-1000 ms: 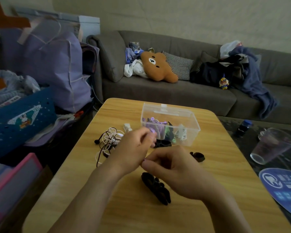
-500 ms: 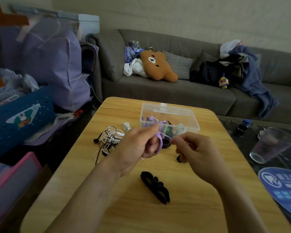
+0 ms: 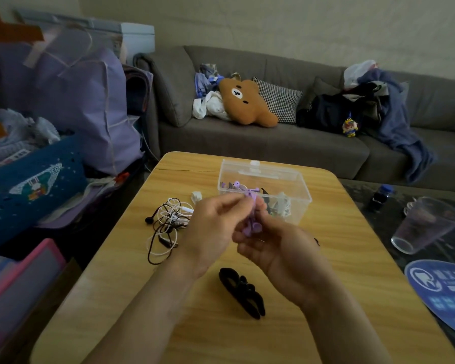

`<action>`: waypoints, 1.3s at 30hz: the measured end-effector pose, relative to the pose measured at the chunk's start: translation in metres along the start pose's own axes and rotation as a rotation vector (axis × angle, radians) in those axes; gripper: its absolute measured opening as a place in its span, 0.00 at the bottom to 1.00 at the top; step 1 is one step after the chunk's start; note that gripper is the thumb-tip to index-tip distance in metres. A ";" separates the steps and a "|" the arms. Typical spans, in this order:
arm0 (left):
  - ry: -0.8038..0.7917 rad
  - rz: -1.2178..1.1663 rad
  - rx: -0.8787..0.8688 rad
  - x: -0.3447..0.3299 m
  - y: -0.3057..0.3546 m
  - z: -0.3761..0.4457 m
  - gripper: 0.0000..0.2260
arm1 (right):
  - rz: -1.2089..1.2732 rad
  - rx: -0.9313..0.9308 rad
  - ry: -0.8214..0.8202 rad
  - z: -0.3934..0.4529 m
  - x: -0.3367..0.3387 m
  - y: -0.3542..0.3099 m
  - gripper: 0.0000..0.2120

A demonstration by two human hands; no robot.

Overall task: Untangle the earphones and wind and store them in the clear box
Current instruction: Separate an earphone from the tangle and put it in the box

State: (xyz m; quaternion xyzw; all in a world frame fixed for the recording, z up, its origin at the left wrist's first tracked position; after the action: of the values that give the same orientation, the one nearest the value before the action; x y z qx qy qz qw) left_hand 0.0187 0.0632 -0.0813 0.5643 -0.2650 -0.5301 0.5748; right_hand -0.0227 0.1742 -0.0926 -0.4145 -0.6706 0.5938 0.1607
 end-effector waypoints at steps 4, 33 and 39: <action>-0.116 0.383 -0.123 -0.010 -0.006 -0.001 0.04 | 0.230 -0.054 -0.037 0.002 0.007 -0.002 0.16; 0.217 -0.348 0.325 0.002 -0.014 -0.002 0.19 | -0.699 0.283 -0.032 0.000 0.015 -0.010 0.15; 0.387 -0.192 0.183 0.014 -0.010 0.000 0.20 | -0.980 0.475 0.078 -0.005 0.000 -0.013 0.23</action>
State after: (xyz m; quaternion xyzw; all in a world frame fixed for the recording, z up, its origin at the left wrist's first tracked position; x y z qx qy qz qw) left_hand 0.0203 0.0527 -0.0943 0.7278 -0.1421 -0.4378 0.5083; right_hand -0.0240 0.1777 -0.0797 -0.0277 -0.6263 0.5687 0.5326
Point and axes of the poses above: each hand's wrist, its own z-axis towards the middle knuckle, its own x-axis out of the back of the hand, y = z × x, the point moved 5 cm from there along z, towards the middle knuckle, and after that the axes turned 13 degrees about -z, right-handed, at the moved point
